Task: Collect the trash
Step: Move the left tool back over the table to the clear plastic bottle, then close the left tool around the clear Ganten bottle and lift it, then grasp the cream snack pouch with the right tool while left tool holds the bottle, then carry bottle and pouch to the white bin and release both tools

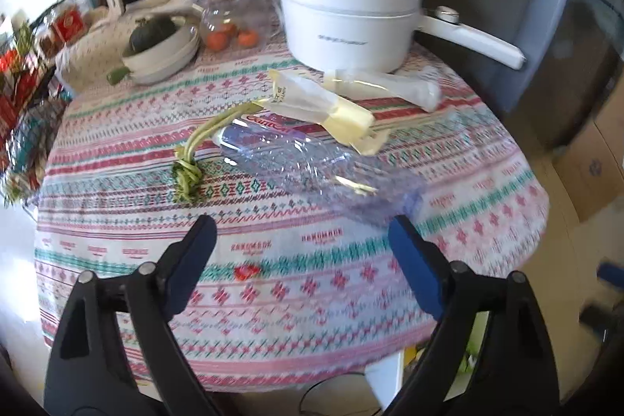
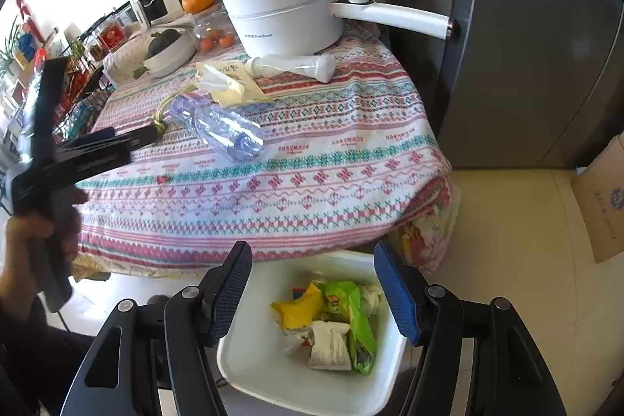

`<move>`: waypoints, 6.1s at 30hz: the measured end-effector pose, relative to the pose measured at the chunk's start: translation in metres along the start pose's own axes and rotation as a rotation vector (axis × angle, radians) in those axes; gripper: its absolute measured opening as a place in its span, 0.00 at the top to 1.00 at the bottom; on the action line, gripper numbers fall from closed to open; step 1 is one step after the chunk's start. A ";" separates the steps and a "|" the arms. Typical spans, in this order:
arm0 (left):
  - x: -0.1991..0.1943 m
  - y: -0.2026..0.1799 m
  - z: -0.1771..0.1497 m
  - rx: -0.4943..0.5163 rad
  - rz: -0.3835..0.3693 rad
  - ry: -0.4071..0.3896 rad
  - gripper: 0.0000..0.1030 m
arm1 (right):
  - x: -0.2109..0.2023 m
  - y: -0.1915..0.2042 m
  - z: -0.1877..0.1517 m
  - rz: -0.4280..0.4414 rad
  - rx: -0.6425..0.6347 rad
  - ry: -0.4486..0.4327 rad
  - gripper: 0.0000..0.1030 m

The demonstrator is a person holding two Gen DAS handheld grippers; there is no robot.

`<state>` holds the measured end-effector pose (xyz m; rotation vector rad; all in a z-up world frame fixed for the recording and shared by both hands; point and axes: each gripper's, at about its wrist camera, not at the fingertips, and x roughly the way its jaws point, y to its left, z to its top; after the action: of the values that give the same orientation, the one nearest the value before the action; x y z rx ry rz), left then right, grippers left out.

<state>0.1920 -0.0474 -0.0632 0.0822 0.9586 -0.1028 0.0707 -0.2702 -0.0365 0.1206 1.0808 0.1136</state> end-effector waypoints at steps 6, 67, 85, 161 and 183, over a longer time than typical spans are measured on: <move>0.036 -0.012 0.022 -0.099 0.041 0.018 0.14 | 0.009 -0.004 0.008 -0.020 -0.018 0.007 0.35; 0.005 0.061 -0.034 -0.009 -0.118 0.247 0.35 | 0.055 0.045 0.042 0.019 -0.084 0.028 0.35; -0.046 0.111 -0.044 -0.038 -0.117 0.035 0.35 | 0.179 0.149 0.127 -0.037 -0.411 0.006 0.42; -0.034 -0.109 -0.172 0.502 -0.395 0.381 0.34 | 0.027 -0.033 -0.090 0.010 -0.006 0.182 0.98; -0.050 -0.126 -0.172 0.554 -0.337 0.286 0.15 | 0.016 -0.053 -0.081 0.035 0.100 0.168 0.57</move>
<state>0.0081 -0.1499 -0.1244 0.4559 1.2021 -0.6822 0.0080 -0.3167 -0.0963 0.2232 1.2524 0.1023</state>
